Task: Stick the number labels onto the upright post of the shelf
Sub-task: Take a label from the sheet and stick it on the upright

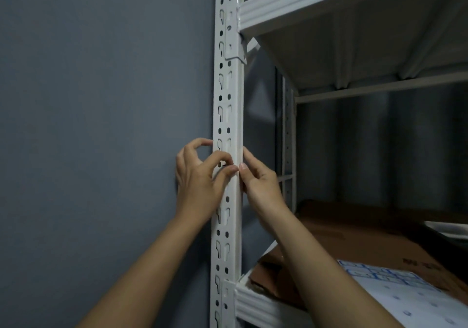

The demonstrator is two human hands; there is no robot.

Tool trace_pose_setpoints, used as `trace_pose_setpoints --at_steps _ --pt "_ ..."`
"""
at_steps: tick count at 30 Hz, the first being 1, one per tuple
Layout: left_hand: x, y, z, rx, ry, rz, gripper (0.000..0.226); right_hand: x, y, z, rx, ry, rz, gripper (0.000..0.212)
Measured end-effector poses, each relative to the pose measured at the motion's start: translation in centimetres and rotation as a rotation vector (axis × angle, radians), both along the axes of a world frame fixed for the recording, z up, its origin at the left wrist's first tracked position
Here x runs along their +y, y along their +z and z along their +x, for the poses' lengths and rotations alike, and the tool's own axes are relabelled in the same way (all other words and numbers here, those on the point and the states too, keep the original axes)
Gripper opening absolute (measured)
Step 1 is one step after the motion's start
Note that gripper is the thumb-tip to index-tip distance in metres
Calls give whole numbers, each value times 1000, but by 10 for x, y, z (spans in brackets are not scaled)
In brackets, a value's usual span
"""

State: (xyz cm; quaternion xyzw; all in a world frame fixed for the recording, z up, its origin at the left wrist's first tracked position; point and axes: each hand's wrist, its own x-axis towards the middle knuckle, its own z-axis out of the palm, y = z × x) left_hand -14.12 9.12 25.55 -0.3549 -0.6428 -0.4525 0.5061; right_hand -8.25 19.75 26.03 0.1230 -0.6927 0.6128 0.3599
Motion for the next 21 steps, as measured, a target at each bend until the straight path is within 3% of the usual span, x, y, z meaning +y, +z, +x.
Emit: trace_pose_setpoints --at_steps 21 --pt "2 -3 -1 1 41 0 9 -5 -3 -4 16 -52 -31 43"
